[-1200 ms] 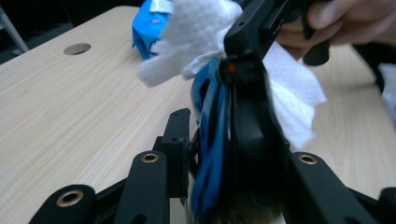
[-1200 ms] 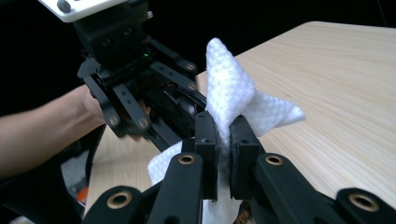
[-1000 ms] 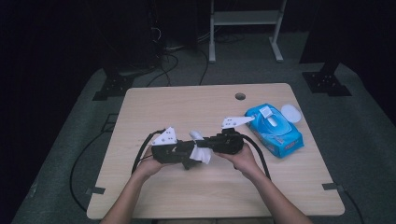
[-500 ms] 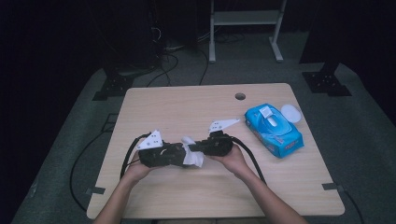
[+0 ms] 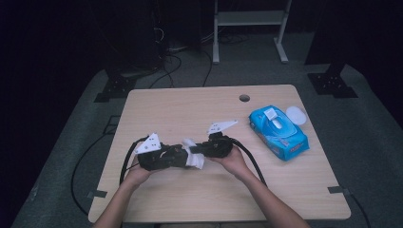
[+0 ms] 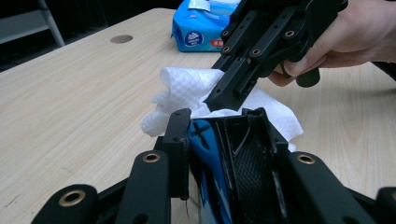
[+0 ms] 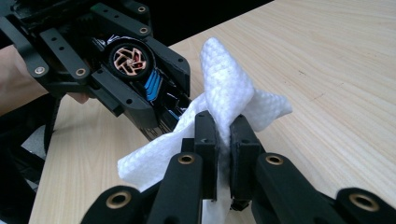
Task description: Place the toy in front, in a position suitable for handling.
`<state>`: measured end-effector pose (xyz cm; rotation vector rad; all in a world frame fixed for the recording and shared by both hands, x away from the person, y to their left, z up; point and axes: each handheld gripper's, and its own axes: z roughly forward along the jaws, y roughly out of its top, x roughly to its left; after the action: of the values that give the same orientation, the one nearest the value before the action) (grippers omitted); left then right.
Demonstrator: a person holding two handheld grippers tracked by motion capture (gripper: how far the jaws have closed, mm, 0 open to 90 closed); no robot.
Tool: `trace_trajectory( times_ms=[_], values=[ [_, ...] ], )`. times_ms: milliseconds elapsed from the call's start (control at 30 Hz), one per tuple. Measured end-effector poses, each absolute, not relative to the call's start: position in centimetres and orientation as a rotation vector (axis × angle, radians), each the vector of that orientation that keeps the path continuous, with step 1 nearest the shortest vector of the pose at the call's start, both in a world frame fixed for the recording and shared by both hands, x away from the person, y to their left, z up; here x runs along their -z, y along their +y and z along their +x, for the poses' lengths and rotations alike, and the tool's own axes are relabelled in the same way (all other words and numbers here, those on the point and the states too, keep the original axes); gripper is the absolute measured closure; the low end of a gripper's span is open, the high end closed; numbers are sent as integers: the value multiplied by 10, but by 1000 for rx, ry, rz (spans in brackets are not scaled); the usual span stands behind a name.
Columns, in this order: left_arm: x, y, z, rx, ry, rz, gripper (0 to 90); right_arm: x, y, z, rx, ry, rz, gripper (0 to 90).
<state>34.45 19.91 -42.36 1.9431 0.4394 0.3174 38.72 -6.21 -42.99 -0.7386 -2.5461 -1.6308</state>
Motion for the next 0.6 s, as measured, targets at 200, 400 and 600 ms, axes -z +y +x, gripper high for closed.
trace_trajectory(
  times_ms=[200,400,600],
  values=[
    [425,203,344,-312,446,1934,642,429,-58,388,1618,-2581,-733,836],
    [425,209,342,-304,443,1946,642,429,-54,389,1603,-2610,-730,836],
    [428,215,340,-303,456,1936,642,427,-48,387,1603,-2650,-708,836]
  ],
)
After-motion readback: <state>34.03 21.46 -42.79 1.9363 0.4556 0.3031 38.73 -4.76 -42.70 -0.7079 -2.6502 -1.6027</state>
